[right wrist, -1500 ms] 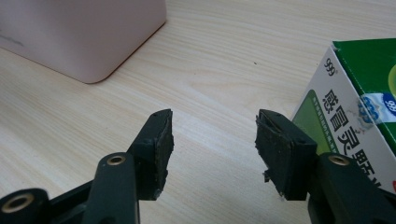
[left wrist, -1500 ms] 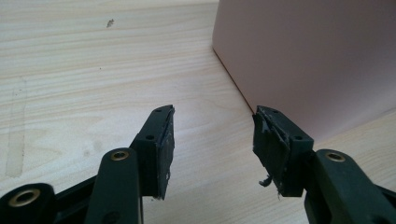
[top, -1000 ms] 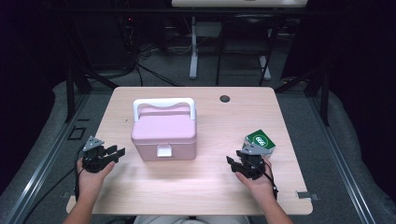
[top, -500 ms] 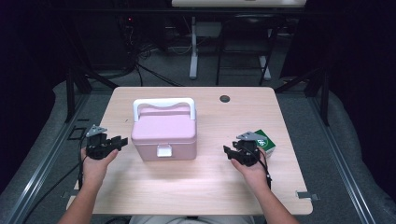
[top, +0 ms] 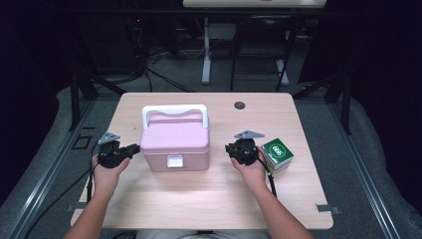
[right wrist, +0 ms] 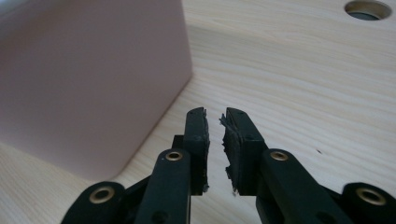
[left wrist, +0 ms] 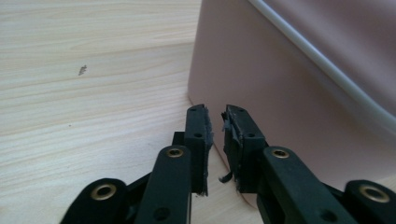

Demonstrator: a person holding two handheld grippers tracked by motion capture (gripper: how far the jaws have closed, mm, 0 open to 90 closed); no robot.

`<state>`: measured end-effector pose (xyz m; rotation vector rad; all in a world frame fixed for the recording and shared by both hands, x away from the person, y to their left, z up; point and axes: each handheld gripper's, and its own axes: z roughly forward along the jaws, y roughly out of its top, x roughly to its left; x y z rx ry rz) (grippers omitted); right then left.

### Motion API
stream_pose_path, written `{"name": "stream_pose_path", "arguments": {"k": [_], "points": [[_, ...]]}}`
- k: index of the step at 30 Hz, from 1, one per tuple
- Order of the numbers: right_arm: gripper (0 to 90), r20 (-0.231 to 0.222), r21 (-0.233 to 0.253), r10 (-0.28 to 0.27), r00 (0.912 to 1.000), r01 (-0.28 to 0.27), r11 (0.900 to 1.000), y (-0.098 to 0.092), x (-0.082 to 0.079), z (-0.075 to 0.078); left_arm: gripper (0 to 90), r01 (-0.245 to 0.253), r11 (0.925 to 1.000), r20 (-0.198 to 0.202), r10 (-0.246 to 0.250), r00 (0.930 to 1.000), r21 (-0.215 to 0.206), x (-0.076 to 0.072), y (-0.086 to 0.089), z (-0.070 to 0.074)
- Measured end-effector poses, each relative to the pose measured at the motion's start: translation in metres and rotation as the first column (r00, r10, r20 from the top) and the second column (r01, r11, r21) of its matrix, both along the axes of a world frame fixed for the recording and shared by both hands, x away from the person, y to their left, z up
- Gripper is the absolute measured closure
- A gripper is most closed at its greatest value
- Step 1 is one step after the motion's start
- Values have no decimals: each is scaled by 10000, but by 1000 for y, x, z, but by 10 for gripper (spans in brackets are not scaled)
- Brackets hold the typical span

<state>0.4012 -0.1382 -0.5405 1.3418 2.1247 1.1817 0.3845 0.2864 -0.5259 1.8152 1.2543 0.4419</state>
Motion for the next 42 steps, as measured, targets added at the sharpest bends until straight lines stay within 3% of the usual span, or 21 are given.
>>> {"name": "stream_pose_path", "arguments": {"k": [2, 6, 10, 13, 17, 32, 36, 42], "points": [[813, 97, 43, 193, 9998, -193, 9998, 14, 4, 0, 844, 210, 9997, -1, -210, 9998, 160, -1, -3, 1], [820, 130, -101, 451, 9989, -450, 9989, 27, 6, -1, 873, 301, 9995, -8, -301, 9995, 82, -1, -5, 2], [826, 243, 77, 757, 9968, -759, 9971, 42, 6, 1, 876, 744, 9970, 178, -741, 9971, -227, -3, -10, 5], [845, 397, -78, 623, 9973, -621, 9980, 47, 4, 3, 888, 652, 9979, 256, -651, 9976, -60, -4, -14, 5], [898, 350, 217, 641, 9973, -649, 9977, 47, 2, 5, 900, 450, 9986, 227, -444, 9988, -290, -7, -16, 4], [900, 465, -8, 381, 9982, -381, 9993, 41, -13, 10, 900, 655, 9978, 161, -656, 9977, 93, -18, -28, 7], [900, 490, -90, 467, 9977, -463, 9989, 34, -24, 11, 900, 884, 9960, 102, -885, 9960, 122, -27, -33, 8], [900, 477, -399, 757, 9960, -738, 9965, 20, -54, 13, 900, 1302, 9914, 16, -1302, 9915, 161, -45, -43, 9]]}}
